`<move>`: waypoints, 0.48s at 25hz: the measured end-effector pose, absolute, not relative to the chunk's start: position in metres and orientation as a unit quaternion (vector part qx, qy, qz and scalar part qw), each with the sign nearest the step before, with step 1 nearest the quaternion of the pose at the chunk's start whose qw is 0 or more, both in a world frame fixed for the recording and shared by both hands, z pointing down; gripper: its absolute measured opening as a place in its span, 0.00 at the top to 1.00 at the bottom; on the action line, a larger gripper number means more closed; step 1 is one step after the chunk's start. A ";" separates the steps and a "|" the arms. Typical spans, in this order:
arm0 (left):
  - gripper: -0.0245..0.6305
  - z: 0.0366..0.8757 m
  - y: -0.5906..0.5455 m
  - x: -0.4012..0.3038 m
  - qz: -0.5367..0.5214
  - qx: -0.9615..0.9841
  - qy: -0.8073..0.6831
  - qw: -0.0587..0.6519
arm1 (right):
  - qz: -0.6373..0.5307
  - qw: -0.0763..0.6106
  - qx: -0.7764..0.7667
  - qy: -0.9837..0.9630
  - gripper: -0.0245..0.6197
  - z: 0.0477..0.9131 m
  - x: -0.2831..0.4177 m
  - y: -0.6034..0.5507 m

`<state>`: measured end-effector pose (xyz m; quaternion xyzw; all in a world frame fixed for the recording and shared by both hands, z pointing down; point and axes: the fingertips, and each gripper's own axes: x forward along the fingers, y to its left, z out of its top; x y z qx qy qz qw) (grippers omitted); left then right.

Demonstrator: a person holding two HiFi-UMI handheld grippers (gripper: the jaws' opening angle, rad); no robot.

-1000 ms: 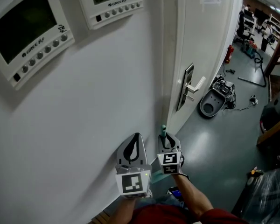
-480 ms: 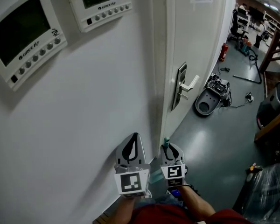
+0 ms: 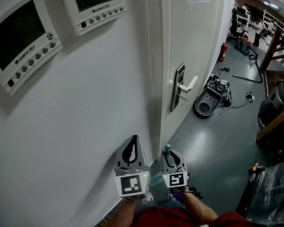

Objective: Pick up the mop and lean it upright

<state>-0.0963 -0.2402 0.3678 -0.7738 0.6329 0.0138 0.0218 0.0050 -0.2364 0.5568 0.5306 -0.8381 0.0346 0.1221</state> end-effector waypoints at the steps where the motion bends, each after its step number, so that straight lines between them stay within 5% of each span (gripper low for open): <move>1: 0.94 0.368 -0.240 -0.096 0.014 -0.774 0.633 0.022 | 0.035 0.121 0.530 -0.838 0.79 0.557 0.006 -0.236; 12: 0.94 0.371 -0.237 -0.092 0.014 -0.776 0.630 0.019 | 0.032 0.088 0.541 -0.836 0.79 0.540 0.024 -0.220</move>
